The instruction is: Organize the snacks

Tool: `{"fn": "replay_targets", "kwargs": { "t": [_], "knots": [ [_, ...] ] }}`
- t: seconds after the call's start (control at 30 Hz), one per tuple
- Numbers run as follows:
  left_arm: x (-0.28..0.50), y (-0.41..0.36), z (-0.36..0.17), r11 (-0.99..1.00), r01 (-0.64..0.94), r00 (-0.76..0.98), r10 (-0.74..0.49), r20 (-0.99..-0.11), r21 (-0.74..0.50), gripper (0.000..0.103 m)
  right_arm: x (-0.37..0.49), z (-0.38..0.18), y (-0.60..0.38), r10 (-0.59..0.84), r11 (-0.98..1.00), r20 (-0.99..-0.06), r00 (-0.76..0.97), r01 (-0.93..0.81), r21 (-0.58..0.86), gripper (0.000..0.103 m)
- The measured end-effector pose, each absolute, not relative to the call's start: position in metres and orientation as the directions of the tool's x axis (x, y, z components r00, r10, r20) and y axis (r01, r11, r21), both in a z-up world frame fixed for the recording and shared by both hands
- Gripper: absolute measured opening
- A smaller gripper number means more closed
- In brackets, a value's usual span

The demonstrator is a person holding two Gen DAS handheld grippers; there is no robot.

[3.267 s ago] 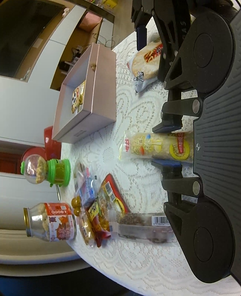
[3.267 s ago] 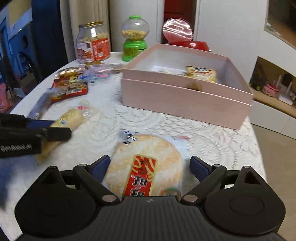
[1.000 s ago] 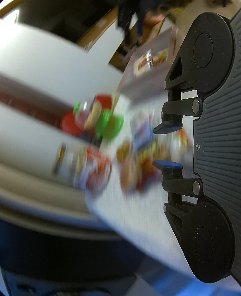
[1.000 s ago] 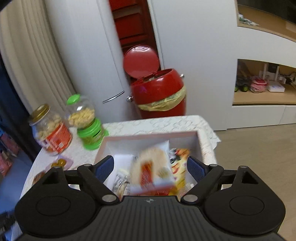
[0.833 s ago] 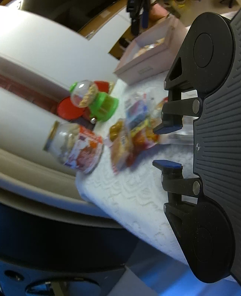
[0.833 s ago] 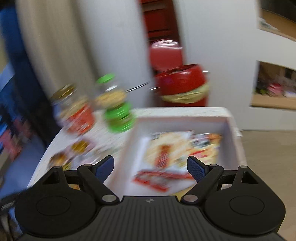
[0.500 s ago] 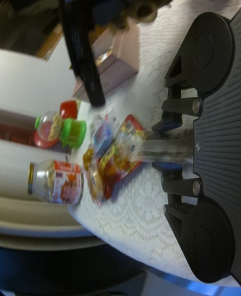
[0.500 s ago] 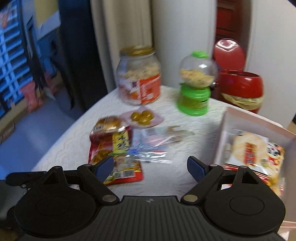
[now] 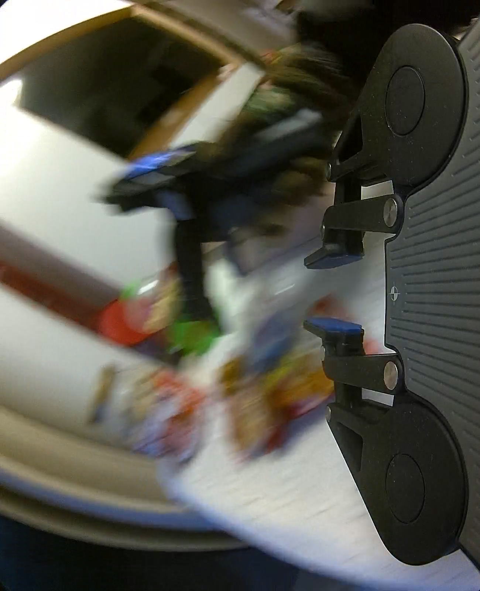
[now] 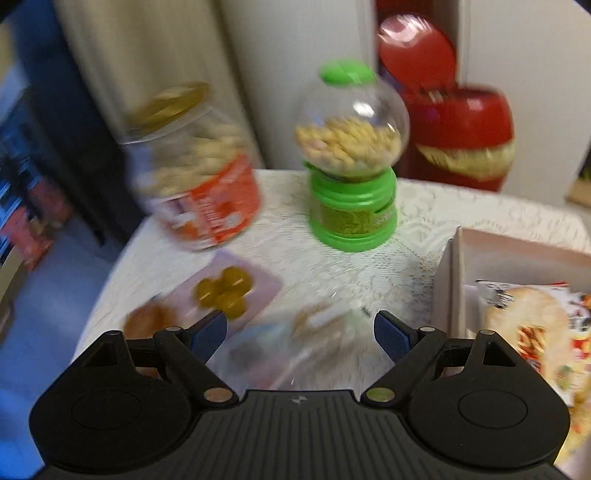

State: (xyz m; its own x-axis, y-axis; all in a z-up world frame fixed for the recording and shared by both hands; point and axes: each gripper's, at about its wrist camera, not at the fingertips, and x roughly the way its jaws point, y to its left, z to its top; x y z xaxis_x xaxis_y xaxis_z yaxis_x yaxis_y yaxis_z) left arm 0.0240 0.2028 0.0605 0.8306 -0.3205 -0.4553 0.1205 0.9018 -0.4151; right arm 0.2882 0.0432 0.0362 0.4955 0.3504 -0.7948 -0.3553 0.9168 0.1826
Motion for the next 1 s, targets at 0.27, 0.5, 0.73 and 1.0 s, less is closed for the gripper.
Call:
{"fn": "replay_targets", "kwargs": {
  "t": [0.27, 0.5, 0.73, 1.0],
  "knots": [
    [0.150, 0.249, 0.057, 0.905, -0.037, 0.860, -0.186, -0.475, -0.423, 0.033, 0.289, 0.023, 0.083, 0.262, 0.910, -0.833, 0.488, -0.413, 0.044, 0.060],
    [0.213, 0.215, 0.014, 0.966, -0.013, 0.781, -0.151, -0.606, -0.259, 0.035, 0.228, 0.028, 0.060, 0.341, 0.851, -0.839, 0.425, -0.518, 0.084, 0.046],
    [0.189, 0.188, 0.016, 0.969, 0.152, 0.713, -0.244, -0.657, -0.195, 0.028, 0.162, 0.028, 0.018, 0.442, 0.778, -0.831, 0.339, -0.606, 0.166, 0.042],
    [0.136, 0.162, 0.019, 0.940, 0.249, 0.661, -0.341, -0.669, -0.233, 0.025, 0.115, 0.036, -0.049, 0.504, 0.761, -0.772, 0.387, -0.622, 0.185, 0.066]
  ]
}}
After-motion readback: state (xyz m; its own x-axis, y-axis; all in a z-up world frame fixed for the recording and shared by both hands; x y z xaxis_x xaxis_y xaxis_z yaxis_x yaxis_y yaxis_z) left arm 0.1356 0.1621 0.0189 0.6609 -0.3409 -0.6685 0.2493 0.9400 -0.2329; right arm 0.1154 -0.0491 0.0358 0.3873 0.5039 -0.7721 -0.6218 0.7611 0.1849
